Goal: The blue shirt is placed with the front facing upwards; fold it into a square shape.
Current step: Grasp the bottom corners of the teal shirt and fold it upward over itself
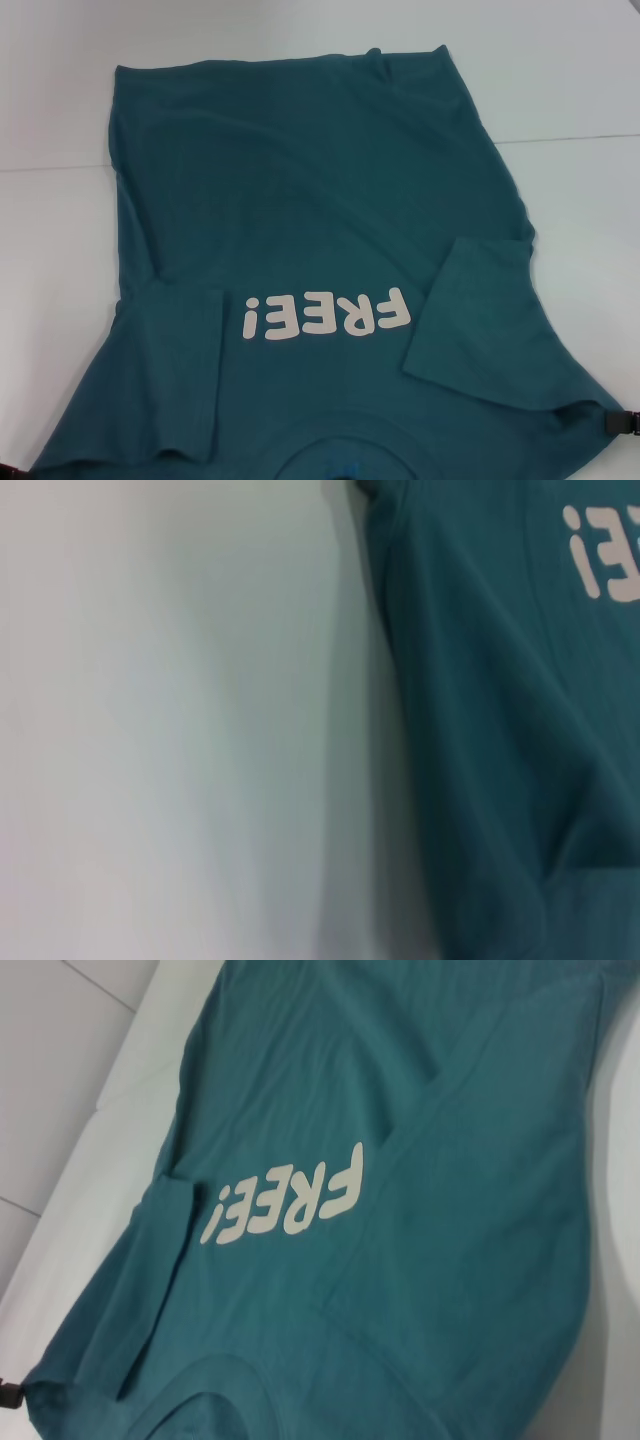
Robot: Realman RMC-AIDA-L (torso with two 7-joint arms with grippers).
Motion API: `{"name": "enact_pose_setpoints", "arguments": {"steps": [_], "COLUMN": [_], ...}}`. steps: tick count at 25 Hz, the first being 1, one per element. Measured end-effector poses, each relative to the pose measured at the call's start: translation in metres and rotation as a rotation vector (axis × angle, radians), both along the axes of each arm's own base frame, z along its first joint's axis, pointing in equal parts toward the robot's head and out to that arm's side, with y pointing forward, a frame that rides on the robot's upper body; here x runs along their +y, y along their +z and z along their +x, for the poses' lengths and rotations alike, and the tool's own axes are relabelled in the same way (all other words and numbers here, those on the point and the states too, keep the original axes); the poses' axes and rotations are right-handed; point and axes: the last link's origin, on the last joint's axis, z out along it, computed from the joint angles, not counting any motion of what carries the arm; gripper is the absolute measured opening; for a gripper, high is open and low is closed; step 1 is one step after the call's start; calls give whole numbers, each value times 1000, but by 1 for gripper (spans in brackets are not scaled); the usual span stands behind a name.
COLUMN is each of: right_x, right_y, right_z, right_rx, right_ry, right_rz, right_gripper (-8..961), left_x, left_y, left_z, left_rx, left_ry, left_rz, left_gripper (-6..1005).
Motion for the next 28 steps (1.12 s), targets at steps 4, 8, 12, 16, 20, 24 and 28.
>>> {"name": "enact_pose_setpoints", "arguments": {"steps": [4, 8, 12, 16, 20, 24, 28], "right_x": [0, 4, 7, 11, 14, 17, 20], "right_y": [1, 1, 2, 2, 4, 5, 6], "right_z": [-1, -3, -4, -6, -7, -8, -9], "right_rx": [6, 6, 4, 1, -4, -8, -11], "right_ry": [2, 11, 18, 26, 32, 37, 39], "right_rz": [5, 4, 7, 8, 10, 13, 15], "right_gripper": [65, 66, 67, 67, 68, 69, 69], "left_x": [2, 4, 8, 14, 18, 21, 23], "left_y": [-1, 0, 4, 9, 11, 12, 13], "left_z": [2, 5, 7, 10, 13, 15, 16], "left_rx": [-2, -3, 6, 14, 17, 19, 30], "left_ry": [-10, -9, -14, -14, -11, -10, -1], "left_rz": [-8, -9, -2, 9, 12, 13, 14], "left_gripper": [27, 29, 31, 33, 175, 325, 509]}}
